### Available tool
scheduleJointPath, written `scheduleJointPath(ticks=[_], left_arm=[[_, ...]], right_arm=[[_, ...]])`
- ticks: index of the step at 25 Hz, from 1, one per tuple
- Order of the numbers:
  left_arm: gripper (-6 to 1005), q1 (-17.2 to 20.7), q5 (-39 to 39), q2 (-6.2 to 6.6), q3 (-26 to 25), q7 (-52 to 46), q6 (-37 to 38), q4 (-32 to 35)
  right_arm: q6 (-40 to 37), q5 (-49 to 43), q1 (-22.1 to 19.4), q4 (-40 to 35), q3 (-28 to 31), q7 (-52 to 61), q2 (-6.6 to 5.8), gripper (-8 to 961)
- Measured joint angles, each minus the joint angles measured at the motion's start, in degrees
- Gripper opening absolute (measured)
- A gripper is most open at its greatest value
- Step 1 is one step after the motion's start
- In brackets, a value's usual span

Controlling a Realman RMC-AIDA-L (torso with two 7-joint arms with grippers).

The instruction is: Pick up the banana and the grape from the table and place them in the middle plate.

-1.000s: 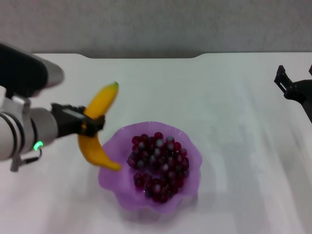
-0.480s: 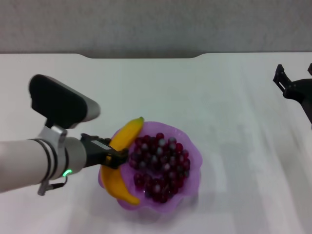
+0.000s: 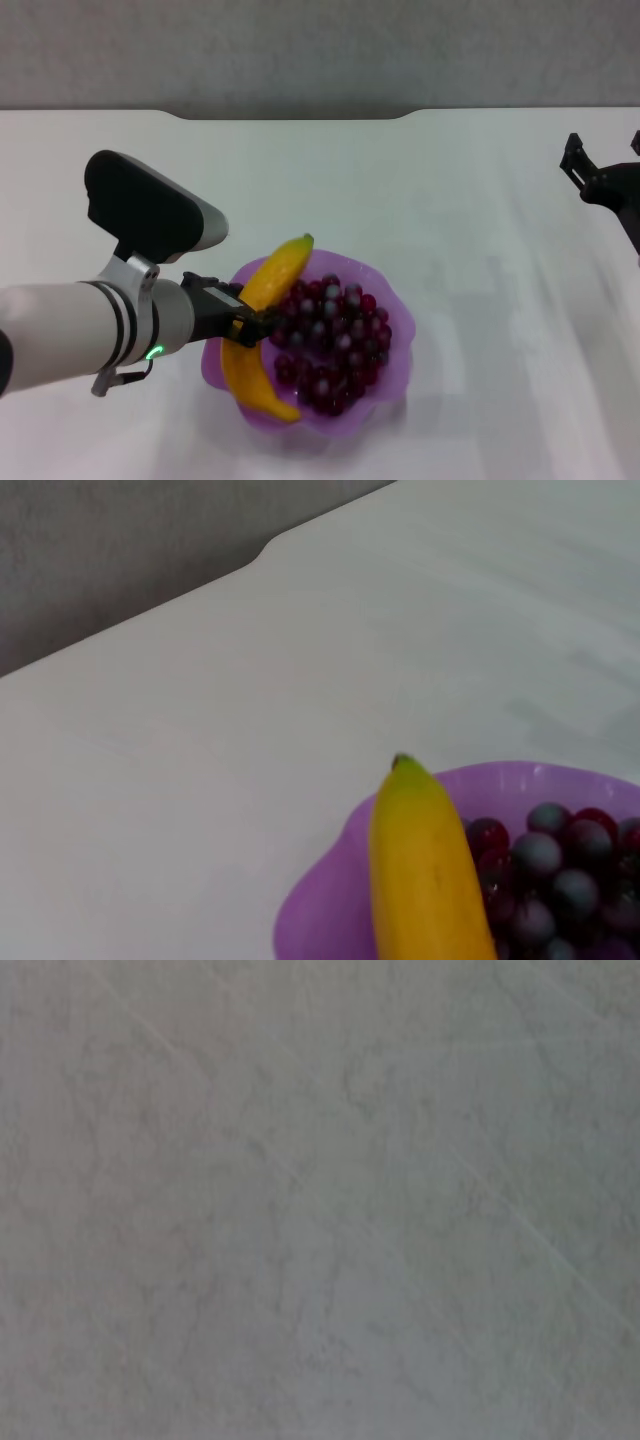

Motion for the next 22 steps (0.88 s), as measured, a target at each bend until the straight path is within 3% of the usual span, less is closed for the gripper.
scheduleJointPath(ticks=[7,13,18,22], left_arm=[[650,-0.7,1.1,-0.06,-0.4,-1.4,2.4,-1.2],[756,0.9,1.5,0.07,-0.4,-0.6,5.8,1.3],[858,2.1,1.6,0.06,-1.6,0.8,11.4,1.7],[897,4.5,1.1,0.08,-2.3,0.8,22.7,-0.3]], right_arm=[[0.0,0.0,0.0,-0.1,0.0,0.0,0.00,859],[0.0,0.0,-0.1,-0.1,0.0,0.0,0.00,859],[-0.3,0.0,-0.1,0.0,0.0,0.0,0.00,859],[-1.5,0.0,-0.1,0.0,0.0,-0.1,0.00,859]])
